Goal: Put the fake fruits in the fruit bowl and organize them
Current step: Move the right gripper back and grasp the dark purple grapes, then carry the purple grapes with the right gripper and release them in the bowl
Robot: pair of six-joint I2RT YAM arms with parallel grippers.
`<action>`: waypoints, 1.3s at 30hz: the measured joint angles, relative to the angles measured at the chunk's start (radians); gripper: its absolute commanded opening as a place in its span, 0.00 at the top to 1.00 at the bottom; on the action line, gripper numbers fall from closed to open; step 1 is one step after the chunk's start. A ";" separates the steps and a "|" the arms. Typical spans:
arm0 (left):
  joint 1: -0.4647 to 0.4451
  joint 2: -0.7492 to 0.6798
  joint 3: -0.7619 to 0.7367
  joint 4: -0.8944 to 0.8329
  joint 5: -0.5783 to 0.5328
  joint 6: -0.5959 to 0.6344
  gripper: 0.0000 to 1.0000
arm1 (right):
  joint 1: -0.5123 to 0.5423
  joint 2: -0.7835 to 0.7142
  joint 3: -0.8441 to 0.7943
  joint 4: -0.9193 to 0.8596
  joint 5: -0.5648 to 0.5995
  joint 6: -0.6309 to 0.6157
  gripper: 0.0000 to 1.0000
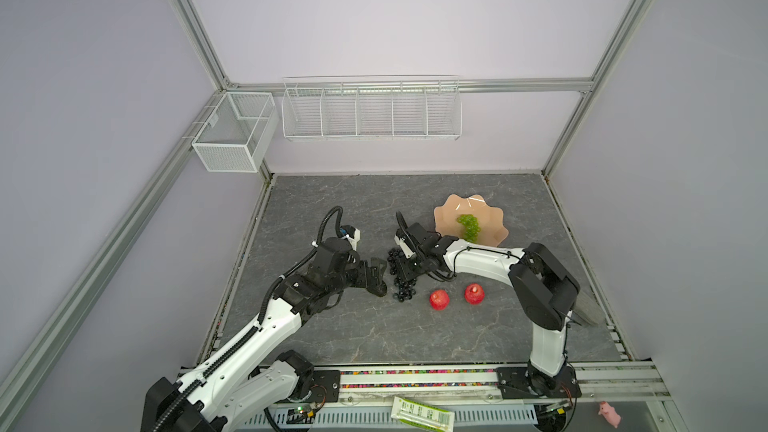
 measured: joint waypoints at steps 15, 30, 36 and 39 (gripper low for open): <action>0.000 0.034 -0.030 0.097 0.001 -0.023 0.01 | -0.156 -0.119 0.067 -0.042 -0.086 -0.087 0.74; 0.000 0.072 -0.043 0.163 0.003 -0.033 0.01 | -0.316 -0.226 0.139 -0.132 -0.118 -0.140 0.75; 0.000 0.106 -0.043 0.206 0.032 -0.032 0.01 | -0.464 -0.312 0.142 -0.146 -0.107 -0.159 0.75; 0.000 0.134 -0.043 0.238 0.076 -0.028 0.01 | -0.502 -0.304 0.142 -0.138 -0.115 -0.164 0.75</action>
